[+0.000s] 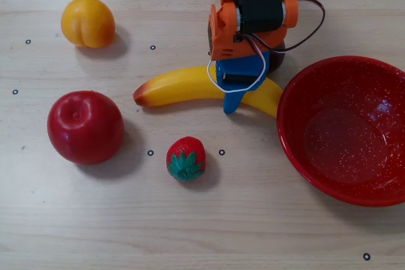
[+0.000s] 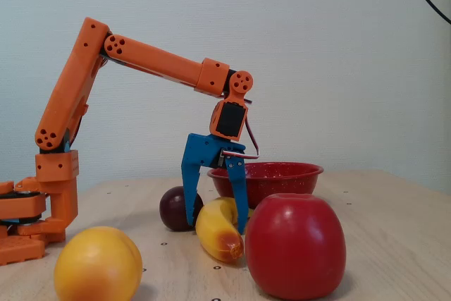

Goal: Put the banana in the red bowl.

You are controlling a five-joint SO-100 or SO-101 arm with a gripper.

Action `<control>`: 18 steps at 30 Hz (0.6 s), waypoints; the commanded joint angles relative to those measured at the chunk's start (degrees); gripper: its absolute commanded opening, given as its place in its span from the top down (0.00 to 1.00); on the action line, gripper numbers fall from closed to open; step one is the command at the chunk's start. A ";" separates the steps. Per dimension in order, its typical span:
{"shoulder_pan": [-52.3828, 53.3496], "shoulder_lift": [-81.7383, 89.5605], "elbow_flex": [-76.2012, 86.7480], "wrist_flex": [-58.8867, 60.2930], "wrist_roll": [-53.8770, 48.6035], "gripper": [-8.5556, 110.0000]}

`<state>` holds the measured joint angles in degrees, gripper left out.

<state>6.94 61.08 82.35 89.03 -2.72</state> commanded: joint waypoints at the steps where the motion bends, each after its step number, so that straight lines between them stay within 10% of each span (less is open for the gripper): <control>1: -1.93 2.90 1.58 -0.44 1.67 0.73; 18: -2.99 3.25 -1.14 3.25 1.85 0.93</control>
<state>6.24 61.08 83.23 89.21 -1.32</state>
